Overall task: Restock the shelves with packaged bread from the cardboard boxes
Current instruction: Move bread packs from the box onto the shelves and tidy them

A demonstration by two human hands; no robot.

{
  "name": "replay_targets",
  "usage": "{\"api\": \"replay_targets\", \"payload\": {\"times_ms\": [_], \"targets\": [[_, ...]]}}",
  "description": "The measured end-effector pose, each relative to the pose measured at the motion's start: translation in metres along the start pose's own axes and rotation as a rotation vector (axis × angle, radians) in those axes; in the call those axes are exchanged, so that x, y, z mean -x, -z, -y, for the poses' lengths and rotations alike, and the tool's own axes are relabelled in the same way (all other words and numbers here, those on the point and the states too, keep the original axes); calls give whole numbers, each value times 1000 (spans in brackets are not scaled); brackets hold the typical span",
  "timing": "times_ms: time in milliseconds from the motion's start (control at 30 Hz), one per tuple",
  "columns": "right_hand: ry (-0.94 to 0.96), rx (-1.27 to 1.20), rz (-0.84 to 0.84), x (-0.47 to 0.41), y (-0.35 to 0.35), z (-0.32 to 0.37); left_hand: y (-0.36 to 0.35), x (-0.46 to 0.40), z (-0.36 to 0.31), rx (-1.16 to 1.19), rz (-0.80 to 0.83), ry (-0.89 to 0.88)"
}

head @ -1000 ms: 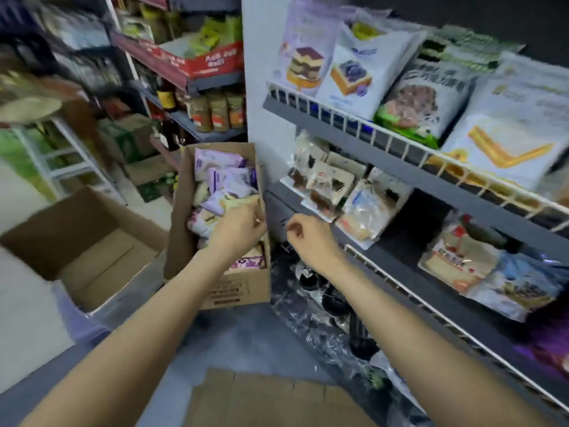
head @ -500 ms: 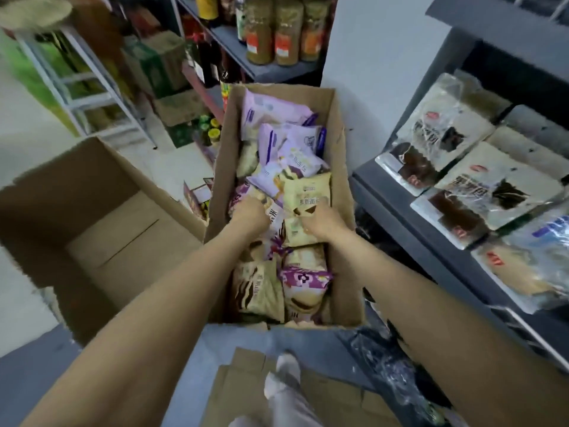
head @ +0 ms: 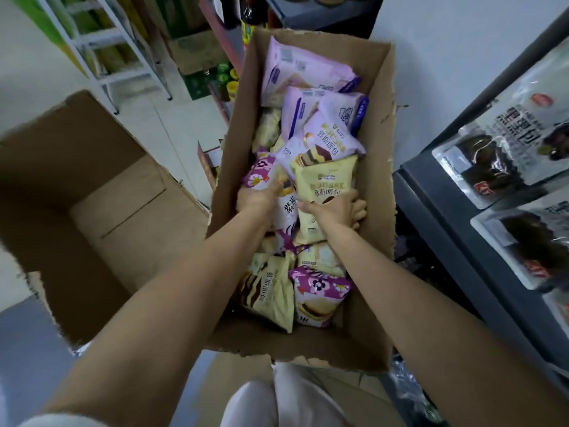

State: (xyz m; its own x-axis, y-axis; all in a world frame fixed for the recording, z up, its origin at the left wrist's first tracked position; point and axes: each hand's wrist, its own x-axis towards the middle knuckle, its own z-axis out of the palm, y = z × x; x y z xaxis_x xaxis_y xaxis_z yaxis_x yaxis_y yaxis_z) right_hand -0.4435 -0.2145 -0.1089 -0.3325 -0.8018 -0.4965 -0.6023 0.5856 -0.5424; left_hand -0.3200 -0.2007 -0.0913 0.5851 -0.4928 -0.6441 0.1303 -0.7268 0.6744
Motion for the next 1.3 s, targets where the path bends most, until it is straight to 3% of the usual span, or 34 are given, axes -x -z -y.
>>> {"api": "replay_targets", "payload": {"times_ms": [133,367,533,600,800,967,1067,1300], "targets": [[162,-56,-70,16,15,3,15,33,-5,-174,24,-304],[349,-448,97,80,76,22,77,88,-32,-122,57,-547],[213,-761,352,154,124,21,113,157,-40,-103,153,-692],[217,-898,375,193,150,10,129,196,-40,-91,209,-778],[463,-1041,183,328,248,-44,162,331,-33,-9,457,-938],[588,-1054,-178,421,337,-105,147,449,-21,49,608,-1056],[582,-1084,-393,460,386,-148,132,527,-9,101,689,-1075],[466,-1366,-682,516,502,-269,64,680,25,57,908,-1195]]}}
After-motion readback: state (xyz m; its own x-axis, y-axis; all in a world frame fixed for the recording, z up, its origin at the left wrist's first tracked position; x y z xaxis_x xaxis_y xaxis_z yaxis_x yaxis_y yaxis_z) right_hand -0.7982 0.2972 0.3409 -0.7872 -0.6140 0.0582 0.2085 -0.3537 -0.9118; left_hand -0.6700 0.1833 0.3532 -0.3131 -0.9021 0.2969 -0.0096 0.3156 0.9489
